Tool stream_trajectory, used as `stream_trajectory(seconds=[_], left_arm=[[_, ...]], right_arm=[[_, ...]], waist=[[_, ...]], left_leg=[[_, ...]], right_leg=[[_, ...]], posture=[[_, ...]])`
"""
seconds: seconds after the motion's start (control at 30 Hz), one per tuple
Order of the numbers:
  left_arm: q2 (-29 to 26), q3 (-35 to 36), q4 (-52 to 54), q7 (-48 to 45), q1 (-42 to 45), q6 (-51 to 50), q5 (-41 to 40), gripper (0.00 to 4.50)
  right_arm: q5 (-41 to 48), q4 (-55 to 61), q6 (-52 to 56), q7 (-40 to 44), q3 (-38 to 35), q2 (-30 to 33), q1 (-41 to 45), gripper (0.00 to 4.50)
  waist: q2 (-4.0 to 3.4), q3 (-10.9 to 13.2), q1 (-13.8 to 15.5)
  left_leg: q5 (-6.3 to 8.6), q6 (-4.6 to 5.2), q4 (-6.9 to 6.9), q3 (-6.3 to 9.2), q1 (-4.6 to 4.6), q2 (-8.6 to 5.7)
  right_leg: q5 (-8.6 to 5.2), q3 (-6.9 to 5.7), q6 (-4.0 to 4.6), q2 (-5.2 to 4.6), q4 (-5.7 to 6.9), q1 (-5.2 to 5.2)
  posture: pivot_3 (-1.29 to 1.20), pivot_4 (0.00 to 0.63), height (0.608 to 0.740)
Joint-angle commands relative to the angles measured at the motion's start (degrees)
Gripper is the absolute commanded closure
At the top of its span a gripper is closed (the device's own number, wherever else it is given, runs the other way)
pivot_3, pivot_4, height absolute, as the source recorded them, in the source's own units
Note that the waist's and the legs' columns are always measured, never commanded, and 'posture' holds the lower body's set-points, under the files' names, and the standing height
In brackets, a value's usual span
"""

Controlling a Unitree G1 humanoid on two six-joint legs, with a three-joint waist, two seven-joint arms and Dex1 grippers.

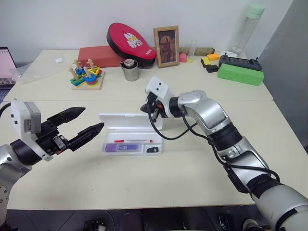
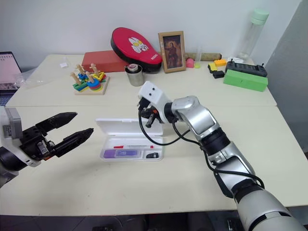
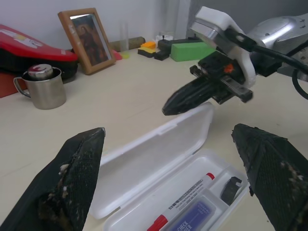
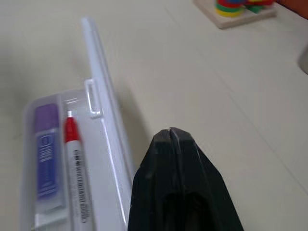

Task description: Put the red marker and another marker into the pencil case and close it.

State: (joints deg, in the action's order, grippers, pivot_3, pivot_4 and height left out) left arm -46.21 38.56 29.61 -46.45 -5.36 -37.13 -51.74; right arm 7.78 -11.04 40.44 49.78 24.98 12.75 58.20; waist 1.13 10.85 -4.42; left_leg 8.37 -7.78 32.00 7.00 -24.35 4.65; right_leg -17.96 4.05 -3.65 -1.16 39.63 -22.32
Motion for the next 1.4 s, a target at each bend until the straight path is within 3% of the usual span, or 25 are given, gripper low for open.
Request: stream_trajectory(seconds=[0.03, 0.2, 0.43, 0.6, 0.77, 0.87, 1.07, 1.23, 1.4], left_arm=[[-0.6, 0.2, 2.8, 0.3, -0.2, 0.5, -1.1, 0.0], [-1.3, -1.3, 3.6, -1.2, -1.8, 0.2, -0.6, 0.0], [-1.7, -4.7, 3.7, -1.9, -2.1, 1.1, 1.3, 0.0], [-1.0, -7.2, 3.7, -0.3, -1.7, 1.1, 2.8, 0.0], [1.2, -8.5, -3.7, 8.6, 1.7, 1.4, 9.1, 0.0], [2.8, -10.9, -7.5, 12.7, 2.7, 4.6, 15.8, 0.0], [4.4, -11.6, -15.1, 15.9, 3.4, 9.2, 23.2, 0.0], [2.1, -8.4, -20.9, 12.9, 1.7, 12.5, 25.5, 0.0], [-1.1, -5.6, -25.2, 10.1, 4.2, 13.1, 24.7, 0.0]], right_arm=[[-2.0, 8.4, -2.1, 5.1, 5.2, 4.0, -2.5, 4.45], [-4.8, 13.9, -6.6, 9.9, 11.2, 8.7, -6.5, 4.45], [-10.4, 11.4, -8.6, 9.3, 16.9, 8.2, -9.9, 4.45], [-7.4, 11.5, -7.2, 9.4, 11.5, 7.3, -11.2, 4.45], [0.9, 11.7, -9.1, 4.1, -4.2, 4.2, -14.7, 4.45], [2.8, 8.4, -8.3, -0.8, -11.9, 4.2, -16.5, 3.96], [5.2, 9.7, -7.2, -0.8, -19.2, 10.0, -23.3, 2.72], [6.8, 12.5, -4.3, -3.2, -25.1, 15.0, -29.1, 1.34], [9.9, 15.7, -1.4, -4.9, -29.5, 17.0, -29.6, 0.04]], waist=[[0.0, 0.0, 0.0], [0.01, 0.0, -0.1], [0.05, 0.0, -0.3], [0.08, 0.0, -0.3], [0.06, 0.0, -0.2], [0.07, 0.0, -0.1], [0.07, 0.0, 1.2], [0.07, 0.0, 1.1], [0.05, 0.0, 1.0]], left_leg=[[0.0, 0.0, 0.0, 0.0, 0.0, 0.0], [0.0, 0.0, 0.0, 0.0, 0.02, 0.01], [0.0, 0.0, 0.01, -0.01, 0.09, 0.01], [0.0, 0.0, 0.0, -0.04, 0.36, 0.02], [0.0, 0.0, 0.01, -0.05, 0.35, 0.01], [0.0, 0.0, 0.01, -0.05, 0.36, 0.0], [0.0, 0.0, -0.06, -0.08, 0.29, 0.0], [0.0, 0.0, -0.07, -0.13, 0.22, 0.01], [0.0, 0.0, -0.05, -0.16, 0.23, 0.02]], right_leg=[[0.0, 0.0, 0.0, 0.0, 0.0, 0.0], [-0.01, 0.01, -0.01, 0.0, 0.0, 0.0], [-0.01, 0.02, -0.01, 0.0, 0.01, 0.03], [-0.14, 0.05, -0.23, 0.0, 0.02, 0.23], [-0.15, 0.07, -0.24, 0.0, 0.02, 0.25], [-0.14, 0.08, -0.24, 0.0, 0.03, 0.25], [0.0, 0.07, -0.01, 0.0, -0.16, 0.24], [0.0, 0.1, -0.01, 0.0, -0.16, 0.15], [-0.14, 0.13, -0.25, 0.0, -0.13, 0.12]], posture=[[0.0, 0.15, 0.74], [0.0, 0.15, 0.74], [0.0, 0.15, 0.74], [0.0, 0.15, 0.74], [0.0, 0.15, 0.74], [0.0, 0.15, 0.74], [0.0, 0.15, 0.74], [0.0, 0.15, 0.74], [0.0, 0.15, 0.74]])
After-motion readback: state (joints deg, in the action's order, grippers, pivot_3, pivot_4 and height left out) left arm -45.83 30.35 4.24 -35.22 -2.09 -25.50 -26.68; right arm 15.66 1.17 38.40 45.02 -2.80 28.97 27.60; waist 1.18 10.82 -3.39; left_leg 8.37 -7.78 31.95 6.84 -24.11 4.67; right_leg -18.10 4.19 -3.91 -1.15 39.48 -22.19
